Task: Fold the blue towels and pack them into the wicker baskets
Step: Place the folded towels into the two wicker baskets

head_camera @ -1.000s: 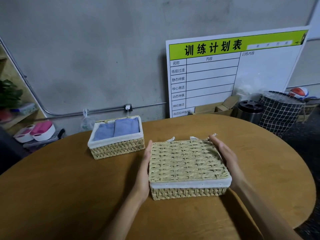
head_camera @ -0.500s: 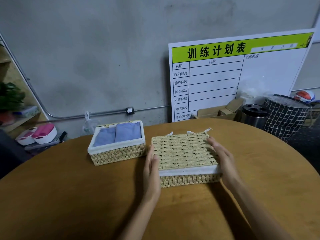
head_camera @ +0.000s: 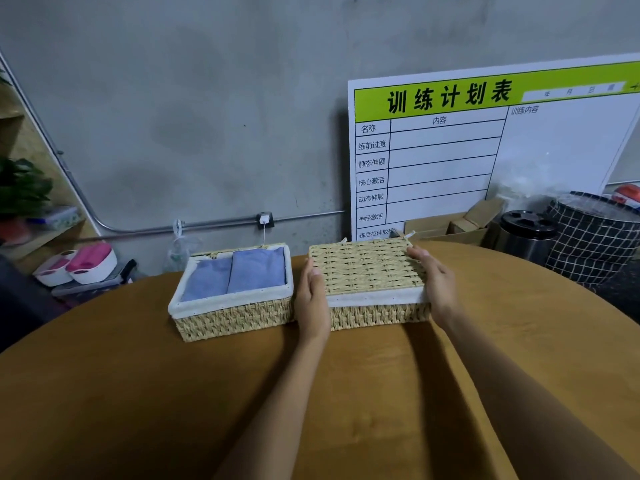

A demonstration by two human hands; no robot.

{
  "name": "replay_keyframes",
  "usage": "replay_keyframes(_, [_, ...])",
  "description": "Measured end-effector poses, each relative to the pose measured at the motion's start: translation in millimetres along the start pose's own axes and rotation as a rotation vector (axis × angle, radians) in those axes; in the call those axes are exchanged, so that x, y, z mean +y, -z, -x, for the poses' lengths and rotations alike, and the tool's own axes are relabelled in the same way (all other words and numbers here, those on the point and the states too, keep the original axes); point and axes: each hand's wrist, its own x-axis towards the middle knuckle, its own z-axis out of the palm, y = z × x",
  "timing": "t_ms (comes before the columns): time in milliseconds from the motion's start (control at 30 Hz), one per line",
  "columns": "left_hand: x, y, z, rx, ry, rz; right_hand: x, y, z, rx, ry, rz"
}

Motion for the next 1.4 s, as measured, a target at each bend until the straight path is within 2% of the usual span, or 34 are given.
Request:
replay_keyframes(400, [-5.6,-16.1,-44.5,-0.015,0.032,-0.053,13.8,-9.5,-54.3,-0.052,0.039,0.107])
replay_keyframes(533, [20.6,2.9,-35.8,-0.192,0.046,-0.164,-1.2,-1.4,-47.4,-0.091,0.051,0.327])
replay_keyframes(600, [40.9,20.3,-34.2,-0.233,-0.026,-0.2,-7.8,-2.6,-46.1,-0.066,0.16,0.542])
replay_keyframes(667, [66.4,43.7,-41.4,-0.21,-0.122,-0.148,-18.1,-16.8,-45.5,0.005,0.348,0.719])
replay_keyframes(733, [87.1,75.9,-60.3,-0.157,-0.13,-0.017,-31.6,-47.2,-44.4,0.008,0.486,0.748])
replay_keyframes(800, [98.2,115.5,-87.1,-0.039,-0.126,-0.028,-43.2,-88.9,-42.2,-0.099,0.505,0.707])
replay_keyframes(867, [97.2,157.8,-114.3,0.099,-0.089,-0.197,-46.5,-133.1,-41.9,-0.24,0.477,0.686])
replay_keyframes(933, [81.8,195.0,-136.3,0.201,0.02,-0.438,-40.5,-168.9,-46.9,-0.372,0.439,0.722])
replay_keyframes(967, [73.1,207.8,-142.8,0.215,0.097,-0.538,-35.7,-182.8,-50.0,-0.433,0.412,0.752])
replay_keyframes(1033, [53.9,225.0,-151.0,0.149,0.247,-0.593,-24.3,-203.1,-58.3,-0.52,0.358,0.838])
replay_keyframes(1100, [35.0,232.8,-161.7,0.096,0.366,-0.485,-16.4,-218.9,-66.0,-0.553,0.329,0.937])
replay_keyframes(1233, [11.0,231.7,-181.6,0.124,0.479,-0.208,-8.7,-244.0,-78.9,-0.554,0.265,1.175])
replay_keyframes(1333, [14.5,221.6,-185.2,0.099,0.53,-0.186,-6.2,-253.5,-87.9,-0.552,0.233,1.225])
replay_keyframes(1400, [22.5,214.0,-186.5,0.095,0.49,-0.164,-5.6,-257.2,-95.1,-0.554,0.198,1.205])
